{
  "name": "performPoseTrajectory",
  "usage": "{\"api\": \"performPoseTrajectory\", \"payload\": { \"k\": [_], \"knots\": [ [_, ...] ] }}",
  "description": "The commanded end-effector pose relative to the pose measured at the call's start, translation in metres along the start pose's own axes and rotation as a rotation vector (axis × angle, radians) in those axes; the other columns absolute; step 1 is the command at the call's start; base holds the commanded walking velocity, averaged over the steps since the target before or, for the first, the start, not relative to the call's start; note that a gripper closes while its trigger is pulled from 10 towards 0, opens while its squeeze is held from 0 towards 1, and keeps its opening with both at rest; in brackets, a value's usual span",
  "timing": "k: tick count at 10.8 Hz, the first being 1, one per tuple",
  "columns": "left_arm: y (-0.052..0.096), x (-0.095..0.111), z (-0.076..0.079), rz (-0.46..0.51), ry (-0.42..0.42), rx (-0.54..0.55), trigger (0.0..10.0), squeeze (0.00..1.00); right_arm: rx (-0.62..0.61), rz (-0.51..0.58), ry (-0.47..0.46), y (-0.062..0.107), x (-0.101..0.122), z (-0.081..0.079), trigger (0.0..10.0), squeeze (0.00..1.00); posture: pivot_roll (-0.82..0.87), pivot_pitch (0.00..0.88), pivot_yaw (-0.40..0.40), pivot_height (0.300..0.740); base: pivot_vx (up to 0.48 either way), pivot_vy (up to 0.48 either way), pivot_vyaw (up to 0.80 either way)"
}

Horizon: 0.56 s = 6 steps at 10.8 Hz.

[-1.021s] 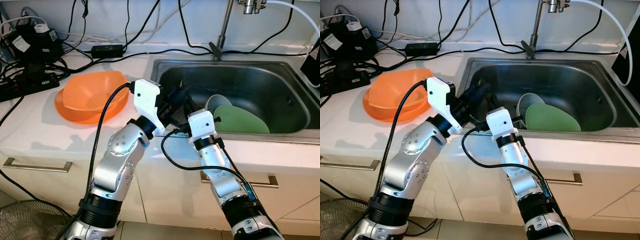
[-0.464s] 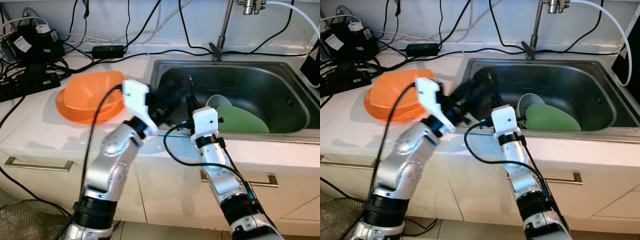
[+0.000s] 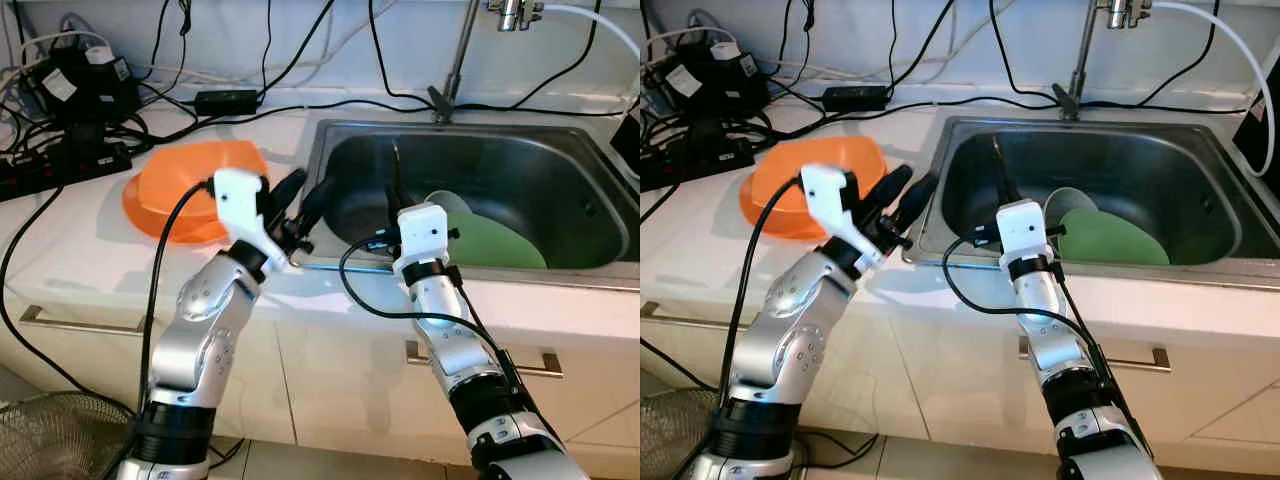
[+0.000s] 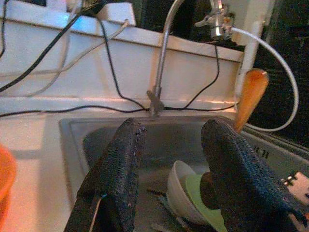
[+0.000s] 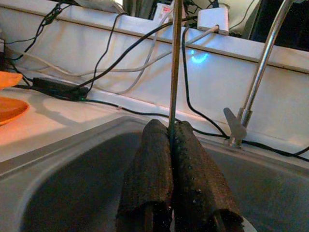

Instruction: Kitchen organization

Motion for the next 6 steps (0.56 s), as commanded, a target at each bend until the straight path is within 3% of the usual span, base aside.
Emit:
{"api": "performPoseTrajectory", "payload": {
  "k": [1,2,3,4,6],
  "knots": [
    [0.002,-0.001,-0.003,-0.010,-0.009,0.014,10.0,0.00,-0.035,-0.047,0.011,0.000,-0.007,0.009,0.0,0.00,0.10,0.000,0.053,0.740,0.000,0.000,0.00],
    [0.002,-0.001,-0.003,-0.010,-0.009,0.014,10.0,0.00,-0.035,-0.047,0.011,0.000,-0.007,0.009,0.0,0.00,0.10,0.000,0.053,0.740,0.000,0.000,0.00],
    [0.011,-0.018,-0.005,-0.104,-0.054,-0.010,10.0,0.00,-0.060,-0.062,0.027,-0.006,-0.007,0.017,10.0,0.00,0.11,0.000,0.051,0.740,0.000,0.000,0.00],
    [0.023,-0.038,-0.003,-0.224,-0.098,-0.069,10.0,0.00,-0.097,-0.085,0.043,-0.013,-0.005,0.030,10.0,0.00,0.11,0.000,0.050,0.740,0.000,0.000,0.00],
    [0.038,-0.065,0.009,-0.352,-0.130,-0.165,10.0,0.00,-0.140,-0.101,0.058,-0.032,0.008,0.053,10.0,0.00,0.10,0.000,0.044,0.740,0.000,0.000,0.00]
  ]
}}
Point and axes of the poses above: a point about 5 cm out from each wrist's last joint towards the gripper, its own y axis pointing back from the gripper into the wrist, its own x axis along the axis of the wrist's last joint, z = x × y, the point moved 1 cm from there along -y, pointing out of the wrist towards the gripper, and after that the axes turned 10 degrees about -y, right-handed, at the moved point
